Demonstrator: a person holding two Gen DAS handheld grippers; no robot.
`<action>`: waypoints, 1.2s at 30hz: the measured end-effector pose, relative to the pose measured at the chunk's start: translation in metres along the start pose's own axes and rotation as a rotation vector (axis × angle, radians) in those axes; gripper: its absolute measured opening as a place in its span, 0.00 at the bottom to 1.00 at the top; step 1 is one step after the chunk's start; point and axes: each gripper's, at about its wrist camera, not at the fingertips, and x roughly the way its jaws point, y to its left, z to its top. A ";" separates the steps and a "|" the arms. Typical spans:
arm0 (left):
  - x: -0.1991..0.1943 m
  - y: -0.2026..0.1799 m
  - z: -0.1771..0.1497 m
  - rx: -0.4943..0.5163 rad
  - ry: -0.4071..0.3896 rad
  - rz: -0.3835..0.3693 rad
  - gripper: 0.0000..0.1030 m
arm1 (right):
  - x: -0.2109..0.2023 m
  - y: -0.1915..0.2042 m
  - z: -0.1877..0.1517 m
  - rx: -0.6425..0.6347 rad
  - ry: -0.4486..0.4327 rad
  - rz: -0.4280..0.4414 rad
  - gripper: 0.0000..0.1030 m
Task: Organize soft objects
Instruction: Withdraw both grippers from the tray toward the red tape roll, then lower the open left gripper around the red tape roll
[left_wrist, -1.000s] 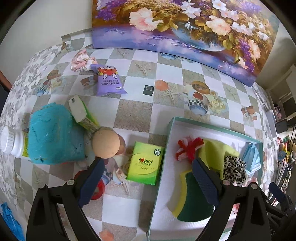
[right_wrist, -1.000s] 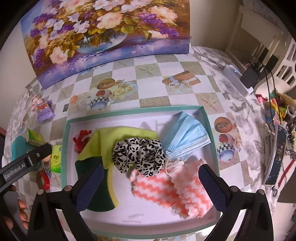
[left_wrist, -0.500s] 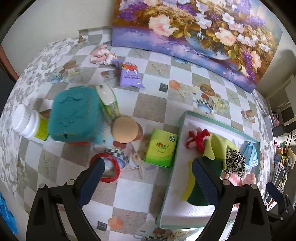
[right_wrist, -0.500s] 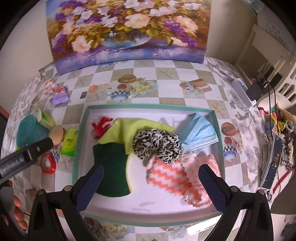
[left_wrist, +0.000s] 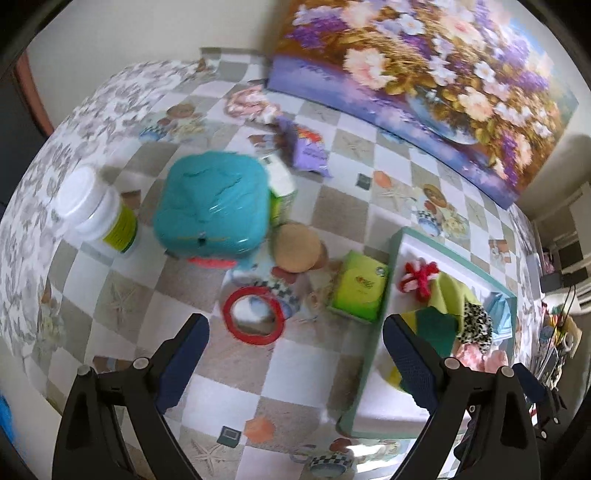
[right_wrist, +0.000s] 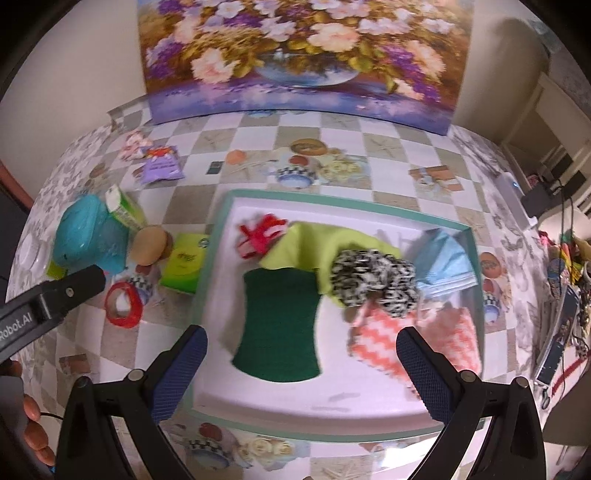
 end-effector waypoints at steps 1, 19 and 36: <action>0.001 0.003 -0.001 -0.010 0.002 0.003 0.93 | 0.002 0.006 0.000 -0.008 0.005 0.006 1.00; 0.041 0.046 -0.008 -0.143 0.105 0.092 0.92 | 0.044 0.054 -0.007 -0.055 0.112 0.058 1.00; 0.088 0.037 -0.001 -0.118 0.154 0.122 0.91 | 0.055 0.042 -0.004 -0.035 0.128 0.035 1.00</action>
